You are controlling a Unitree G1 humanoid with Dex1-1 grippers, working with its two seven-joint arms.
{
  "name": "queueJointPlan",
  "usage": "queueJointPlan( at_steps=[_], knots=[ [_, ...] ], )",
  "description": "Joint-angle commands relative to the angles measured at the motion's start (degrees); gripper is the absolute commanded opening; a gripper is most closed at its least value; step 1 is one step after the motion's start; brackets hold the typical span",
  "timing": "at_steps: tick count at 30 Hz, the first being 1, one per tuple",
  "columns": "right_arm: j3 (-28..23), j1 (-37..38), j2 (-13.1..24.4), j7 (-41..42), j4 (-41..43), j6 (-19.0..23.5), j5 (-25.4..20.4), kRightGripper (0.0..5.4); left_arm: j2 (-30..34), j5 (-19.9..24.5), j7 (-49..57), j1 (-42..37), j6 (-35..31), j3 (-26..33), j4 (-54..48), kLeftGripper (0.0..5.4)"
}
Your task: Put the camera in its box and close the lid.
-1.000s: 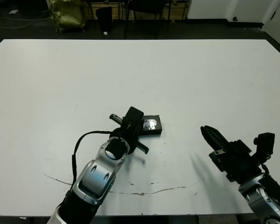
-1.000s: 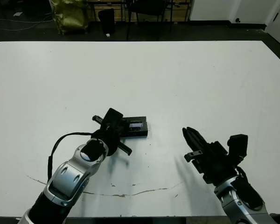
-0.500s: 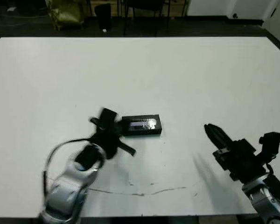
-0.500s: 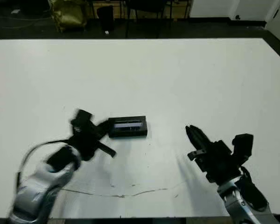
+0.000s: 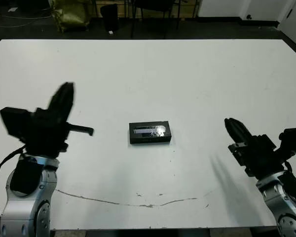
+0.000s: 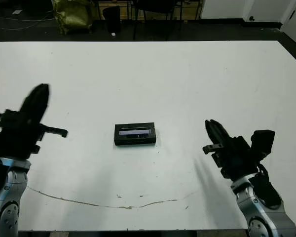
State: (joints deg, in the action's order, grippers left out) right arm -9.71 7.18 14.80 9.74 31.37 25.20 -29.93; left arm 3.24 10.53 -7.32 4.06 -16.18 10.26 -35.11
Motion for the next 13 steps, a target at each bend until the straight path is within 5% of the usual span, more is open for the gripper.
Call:
queueJointPlan(
  at_steps=[1, 13],
  knots=[
    [0.9, -1.2, 0.3, -1.9, -0.2, 1.5, 2.8, 0.00, -0.8, -2.5, 2.1, 2.8, 1.1, -1.7, 2.9, 0.02],
    [2.6, -0.2, -2.4, -5.5, 1.7, 3.4, 7.3, 0.00, -3.9, -3.8, 4.6, 7.5, 6.2, -6.0, 6.4, 0.02]
  ],
)
